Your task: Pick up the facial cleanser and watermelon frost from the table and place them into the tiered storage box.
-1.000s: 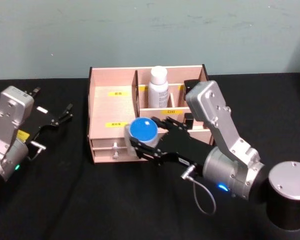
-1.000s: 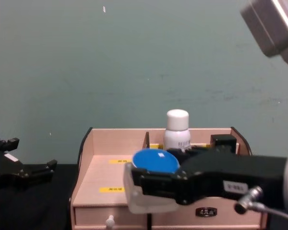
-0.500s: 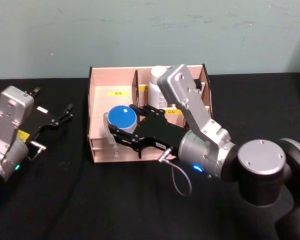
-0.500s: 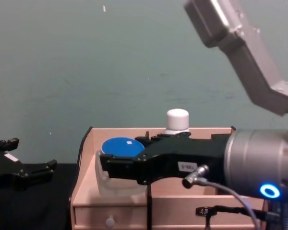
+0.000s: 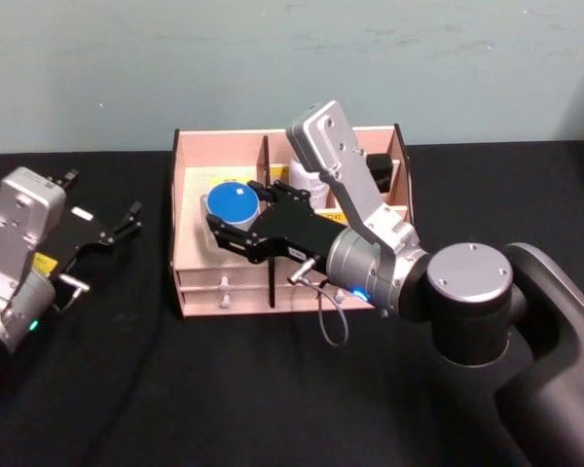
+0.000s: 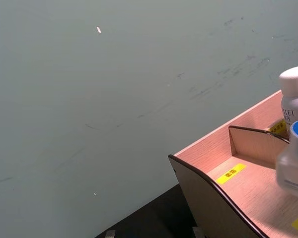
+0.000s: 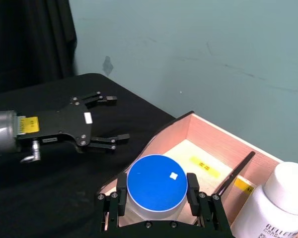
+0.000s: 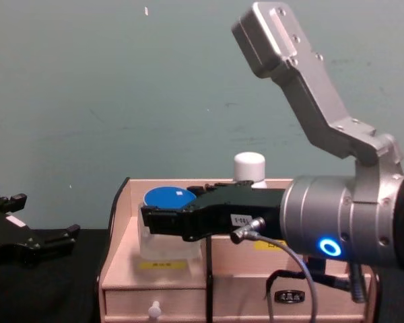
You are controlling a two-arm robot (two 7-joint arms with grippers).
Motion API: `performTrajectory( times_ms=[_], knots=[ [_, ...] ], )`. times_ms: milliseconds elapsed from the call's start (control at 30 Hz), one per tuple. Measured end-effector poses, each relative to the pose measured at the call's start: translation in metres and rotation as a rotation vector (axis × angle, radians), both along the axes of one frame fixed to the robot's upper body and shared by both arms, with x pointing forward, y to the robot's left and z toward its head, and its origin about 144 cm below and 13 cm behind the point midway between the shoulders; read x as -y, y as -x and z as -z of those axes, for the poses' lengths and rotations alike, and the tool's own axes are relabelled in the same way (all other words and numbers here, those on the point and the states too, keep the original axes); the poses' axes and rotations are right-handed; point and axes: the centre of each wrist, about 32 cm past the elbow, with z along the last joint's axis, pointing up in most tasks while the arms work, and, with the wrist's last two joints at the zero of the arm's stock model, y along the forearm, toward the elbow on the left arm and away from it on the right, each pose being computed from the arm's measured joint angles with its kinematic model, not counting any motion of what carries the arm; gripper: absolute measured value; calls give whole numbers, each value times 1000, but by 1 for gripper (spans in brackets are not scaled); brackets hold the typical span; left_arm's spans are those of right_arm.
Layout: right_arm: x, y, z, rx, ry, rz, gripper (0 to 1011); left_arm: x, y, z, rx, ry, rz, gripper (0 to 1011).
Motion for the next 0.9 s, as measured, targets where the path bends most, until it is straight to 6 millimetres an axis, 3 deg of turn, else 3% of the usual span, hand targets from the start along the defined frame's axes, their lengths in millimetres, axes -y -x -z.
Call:
performTrajectory(
  times_ms=[900],
  knots=[
    [-15, -25, 5, -6, 29, 32, 712, 0, 0, 0, 0, 0, 0, 1001]
  ],
)
